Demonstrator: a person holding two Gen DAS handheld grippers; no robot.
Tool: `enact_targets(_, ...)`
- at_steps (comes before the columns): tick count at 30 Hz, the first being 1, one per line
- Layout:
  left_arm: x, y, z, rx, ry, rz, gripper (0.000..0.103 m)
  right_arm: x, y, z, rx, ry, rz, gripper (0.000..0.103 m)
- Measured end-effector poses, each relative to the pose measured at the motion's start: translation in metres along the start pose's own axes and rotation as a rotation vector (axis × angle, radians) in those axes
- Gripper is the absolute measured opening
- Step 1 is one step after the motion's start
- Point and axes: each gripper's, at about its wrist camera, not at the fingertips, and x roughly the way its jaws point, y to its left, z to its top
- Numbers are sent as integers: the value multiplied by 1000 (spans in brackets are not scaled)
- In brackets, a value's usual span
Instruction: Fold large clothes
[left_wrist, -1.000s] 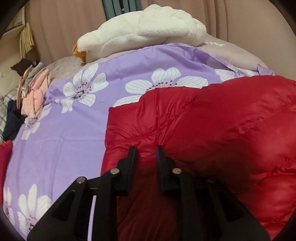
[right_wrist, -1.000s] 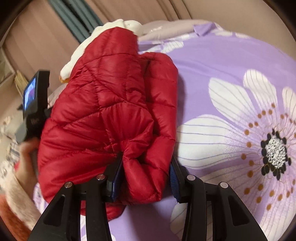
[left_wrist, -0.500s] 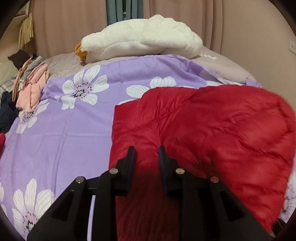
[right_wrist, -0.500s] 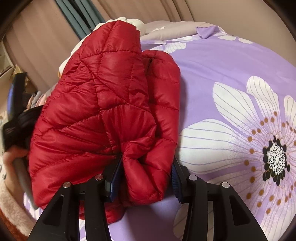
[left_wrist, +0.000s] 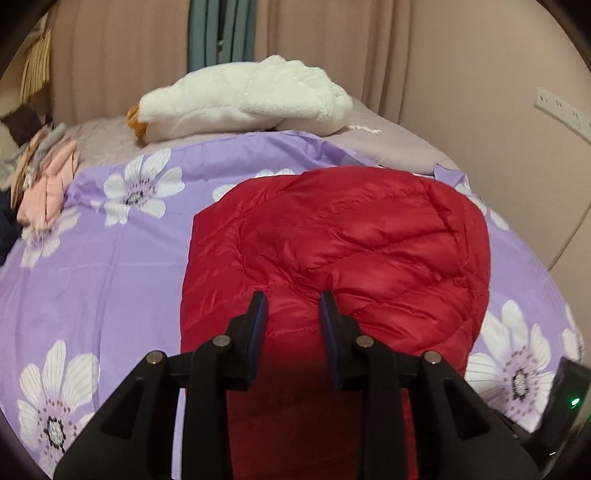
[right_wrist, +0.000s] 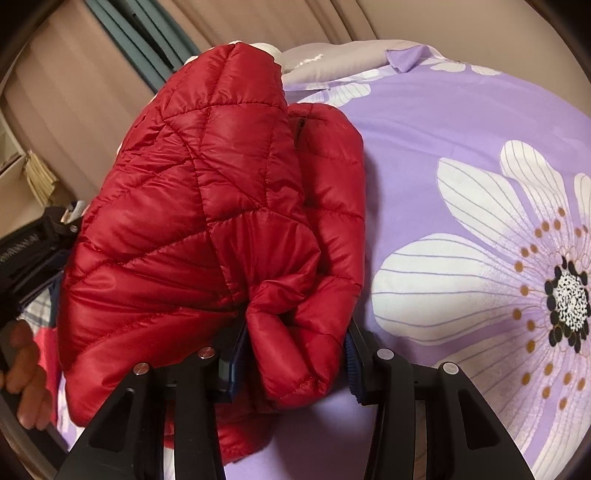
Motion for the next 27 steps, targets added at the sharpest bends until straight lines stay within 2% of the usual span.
enact_targets(1,4,-3,-2,34,-15,27,31,0,-1,1,3,4,6,46)
enact_targets(3,26,-1,-7,81,11,120,32,0,-4,3,13,4,19,46)
enact_targets(5,42,10,-10,38,55,137,32,-1,-8,4,28,6,28,46)
enact_targets(7,49,18,-13,9,44,126,32,0,-9,4,20,8,27,46)
enact_targets(11,60,9,-26,93,-21,246,30,-2,-10,4,2,21,21,46)
enact_targets(16,66,22,-32,55,-54,244,30,-3,-14,4,-19,33,41,46)
enact_targets(18,66,27,-33,34,-54,221,31,-4,-16,6,-16,38,46,46)
enact_targets(27,60,26,-32,21,-89,217,32,0,-5,5,-31,23,7,46)
